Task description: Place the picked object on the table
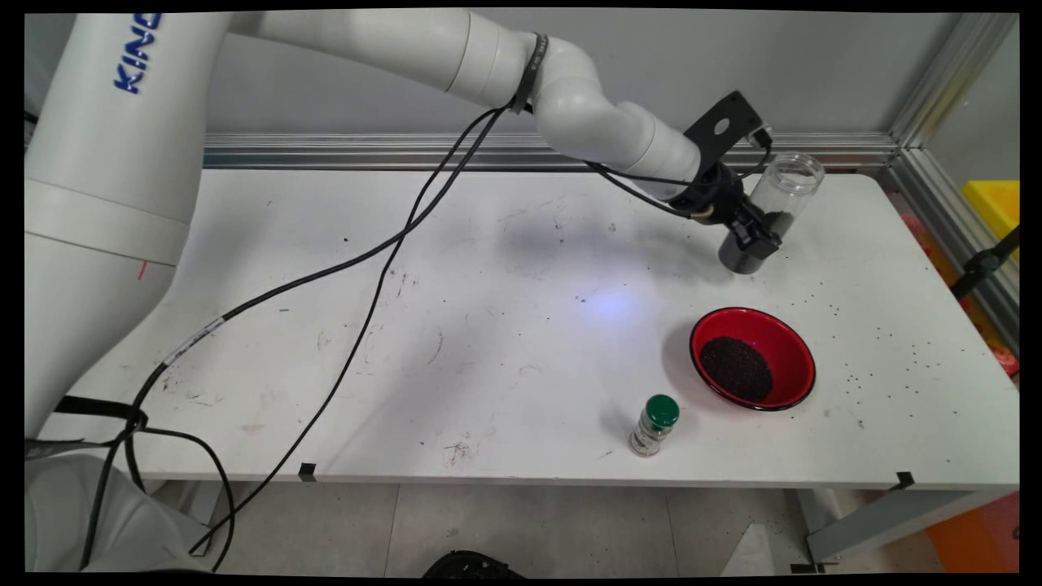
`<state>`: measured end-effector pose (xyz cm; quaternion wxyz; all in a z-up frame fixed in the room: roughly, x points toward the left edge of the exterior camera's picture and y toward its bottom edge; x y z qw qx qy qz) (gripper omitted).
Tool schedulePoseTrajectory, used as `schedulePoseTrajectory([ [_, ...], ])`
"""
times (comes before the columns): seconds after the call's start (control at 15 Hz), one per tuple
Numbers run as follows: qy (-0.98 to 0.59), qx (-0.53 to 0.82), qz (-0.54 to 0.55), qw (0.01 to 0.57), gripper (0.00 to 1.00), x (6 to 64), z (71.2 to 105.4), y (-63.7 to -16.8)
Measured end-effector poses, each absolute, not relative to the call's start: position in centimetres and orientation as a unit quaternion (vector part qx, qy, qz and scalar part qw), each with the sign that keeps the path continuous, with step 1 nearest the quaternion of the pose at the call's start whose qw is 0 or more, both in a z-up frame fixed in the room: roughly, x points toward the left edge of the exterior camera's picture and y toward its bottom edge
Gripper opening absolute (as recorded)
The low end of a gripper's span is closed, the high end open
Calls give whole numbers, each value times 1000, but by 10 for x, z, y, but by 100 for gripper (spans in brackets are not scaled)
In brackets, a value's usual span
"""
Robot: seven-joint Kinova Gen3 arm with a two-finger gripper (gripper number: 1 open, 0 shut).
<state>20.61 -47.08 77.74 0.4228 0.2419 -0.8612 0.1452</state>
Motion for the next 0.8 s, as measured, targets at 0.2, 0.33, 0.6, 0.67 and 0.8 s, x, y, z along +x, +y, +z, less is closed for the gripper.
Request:
schedulePoseTrajectory([
  [0.2, -864, 238, 143, 421, 0, 207, 770, -470],
  [0.33, -865, 236, 141, 419, 0, 208, 766, -470],
  [0.6, -869, 232, 138, 415, 0, 211, 758, -469],
  [0.67, -869, 232, 138, 414, 0, 212, 756, -469],
  [0.8, -870, 232, 136, 412, 0, 213, 753, -469],
])
